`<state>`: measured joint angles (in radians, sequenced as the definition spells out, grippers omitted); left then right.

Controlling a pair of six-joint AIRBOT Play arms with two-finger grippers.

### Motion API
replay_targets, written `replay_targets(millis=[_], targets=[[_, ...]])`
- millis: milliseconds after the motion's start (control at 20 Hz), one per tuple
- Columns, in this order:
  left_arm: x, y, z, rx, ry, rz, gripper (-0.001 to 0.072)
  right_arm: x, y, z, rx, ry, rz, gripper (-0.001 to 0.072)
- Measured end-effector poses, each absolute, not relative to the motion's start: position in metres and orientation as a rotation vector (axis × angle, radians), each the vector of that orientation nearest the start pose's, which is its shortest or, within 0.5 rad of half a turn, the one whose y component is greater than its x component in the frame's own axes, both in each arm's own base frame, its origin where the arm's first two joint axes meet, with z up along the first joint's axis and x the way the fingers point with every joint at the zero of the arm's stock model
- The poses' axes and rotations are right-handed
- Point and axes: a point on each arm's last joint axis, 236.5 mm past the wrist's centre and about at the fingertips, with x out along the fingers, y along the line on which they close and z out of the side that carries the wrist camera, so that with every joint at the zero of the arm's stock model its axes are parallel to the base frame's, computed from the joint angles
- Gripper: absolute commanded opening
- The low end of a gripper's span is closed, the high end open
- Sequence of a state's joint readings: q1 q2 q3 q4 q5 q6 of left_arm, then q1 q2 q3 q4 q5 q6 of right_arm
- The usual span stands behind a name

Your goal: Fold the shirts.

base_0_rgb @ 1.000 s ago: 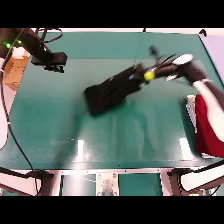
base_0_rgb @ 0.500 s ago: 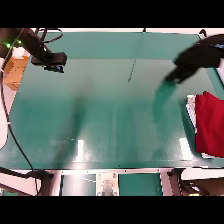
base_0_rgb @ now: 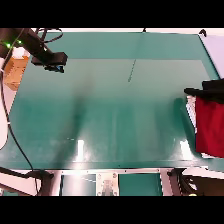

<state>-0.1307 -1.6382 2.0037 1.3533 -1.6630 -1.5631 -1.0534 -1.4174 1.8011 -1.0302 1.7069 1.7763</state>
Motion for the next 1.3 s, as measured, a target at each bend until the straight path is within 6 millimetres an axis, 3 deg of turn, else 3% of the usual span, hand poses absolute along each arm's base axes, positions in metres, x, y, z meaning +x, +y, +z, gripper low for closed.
replay_targets(millis=[300,500,550,600,650,850,900,950,1000,1050,1150,1300], targets=[[0.439,-0.11,0.124,-0.017,1.305,-0.33,0.0027,0.199,-0.275,0.155,1.023,1.099,-0.838,0.0015],[0.436,-0.109,0.123,-0.011,1.315,-0.336,0.0027,0.148,-0.261,0.113,1.039,1.275,-0.983,0.0021],[0.436,-0.109,0.123,-0.009,1.317,-0.338,0.0027,0.138,-0.256,0.1,1.05,1.324,-1.0,0.0151],[0.435,-0.109,0.123,-0.007,1.32,-0.339,0.0027,0.129,-0.251,0.085,1.058,1.373,-1.018,0.0425],[0.435,-0.109,0.122,-0.005,1.322,-0.341,0.0027,0.12,-0.246,0.072,1.066,1.423,-1.031,0.0569],[0.432,-0.109,0.122,0.003,1.33,-0.348,0.0027,0.097,-0.23,0.034,1.084,1.561,-1.052,0.0567],[0.432,-0.109,0.122,0.005,1.33,-0.35,0.0027,0.097,-0.23,0.032,1.087,1.567,-1.051,0.0559],[0.432,-0.109,0.122,0.005,1.33,-0.35,0.0027,0.101,-0.231,0.033,1.088,1.562,-1.046,0.0432],[0.432,-0.109,0.122,0.006,1.329,-0.35,0.0026,0.113,-0.232,0.036,1.09,1.535,-1.02,0.0106],[0.432,-0.109,0.122,0.006,1.329,-0.35,0.0027,0.13,-0.232,0.041,1.092,1.497,-0.977,0.0019],[0.432,-0.109,0.122,0.005,1.329,-0.352,0.0026,0.181,-0.231,0.059,1.055,1.378,-0.841,0.0015],[0.43,-0.114,0.124,-0.025,1.331,-0.358,0.0026,0.265,-0.204,0.094,0.932,1.227,-0.582,0.0015]])
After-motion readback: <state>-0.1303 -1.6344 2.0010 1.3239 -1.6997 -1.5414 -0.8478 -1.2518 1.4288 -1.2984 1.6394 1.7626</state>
